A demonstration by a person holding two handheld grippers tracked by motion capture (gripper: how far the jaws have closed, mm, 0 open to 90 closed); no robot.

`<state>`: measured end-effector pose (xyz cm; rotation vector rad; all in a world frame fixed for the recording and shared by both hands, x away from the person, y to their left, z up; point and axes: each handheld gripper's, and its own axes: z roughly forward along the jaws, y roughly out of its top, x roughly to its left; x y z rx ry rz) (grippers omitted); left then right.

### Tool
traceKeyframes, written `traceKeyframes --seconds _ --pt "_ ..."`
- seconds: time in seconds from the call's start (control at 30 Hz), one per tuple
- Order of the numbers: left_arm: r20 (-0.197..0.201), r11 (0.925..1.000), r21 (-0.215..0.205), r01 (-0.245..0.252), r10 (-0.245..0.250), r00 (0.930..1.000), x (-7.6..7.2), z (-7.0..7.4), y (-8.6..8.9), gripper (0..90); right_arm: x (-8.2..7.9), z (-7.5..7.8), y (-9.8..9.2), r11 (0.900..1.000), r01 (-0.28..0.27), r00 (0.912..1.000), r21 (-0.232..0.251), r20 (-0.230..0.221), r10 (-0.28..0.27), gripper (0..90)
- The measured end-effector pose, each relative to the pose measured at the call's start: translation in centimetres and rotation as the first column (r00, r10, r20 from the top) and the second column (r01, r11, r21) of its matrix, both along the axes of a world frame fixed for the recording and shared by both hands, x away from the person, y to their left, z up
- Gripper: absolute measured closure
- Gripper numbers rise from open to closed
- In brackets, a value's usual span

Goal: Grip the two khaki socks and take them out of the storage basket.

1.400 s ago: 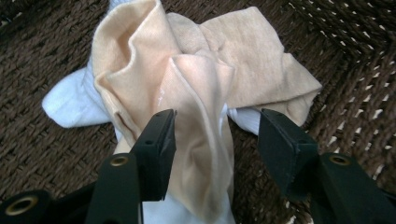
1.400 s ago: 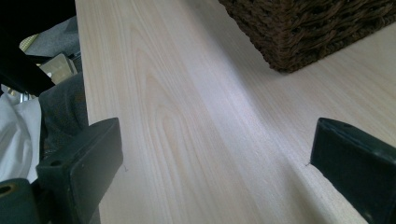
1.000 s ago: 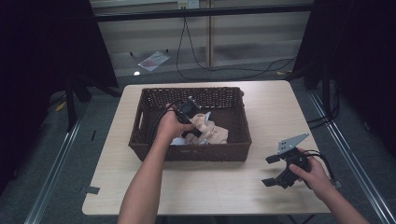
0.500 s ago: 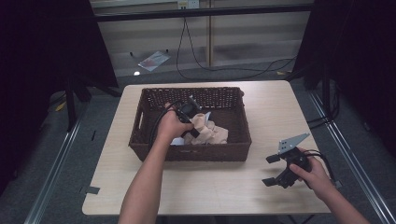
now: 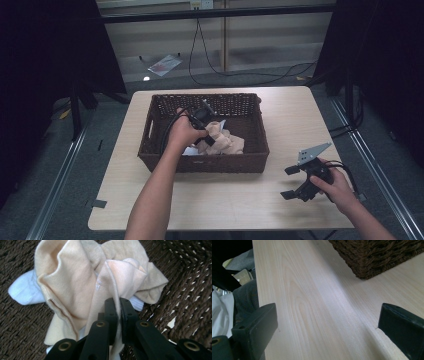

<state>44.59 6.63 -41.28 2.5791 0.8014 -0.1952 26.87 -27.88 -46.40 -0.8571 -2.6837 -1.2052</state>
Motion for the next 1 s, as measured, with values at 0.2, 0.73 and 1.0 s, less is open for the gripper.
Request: traceKeyframes --seconds 0.2,0.73,1.0 --pt "0.0 0.9997 -0.022 -0.005 0.005 1.0 0.0 1.5 0.5 85.9 0.0 0.0 0.0 1.0 0.003 1.0 -0.01 -0.006 -0.003 1.6" --pt "0.007 0.9996 -0.021 -0.02 0.02 0.9998 -0.6 4.9 1.7 85.7 0.0 0.0 0.0 1.0 0.001 1.0 -0.01 -0.006 -0.001 1.7" --pt "-0.001 0.9992 -0.03 -0.029 0.029 0.9996 -1.0 6.3 2.1 85.7 0.0 0.0 0.0 1.0 0.002 1.0 -0.011 -0.006 -0.002 1.6"
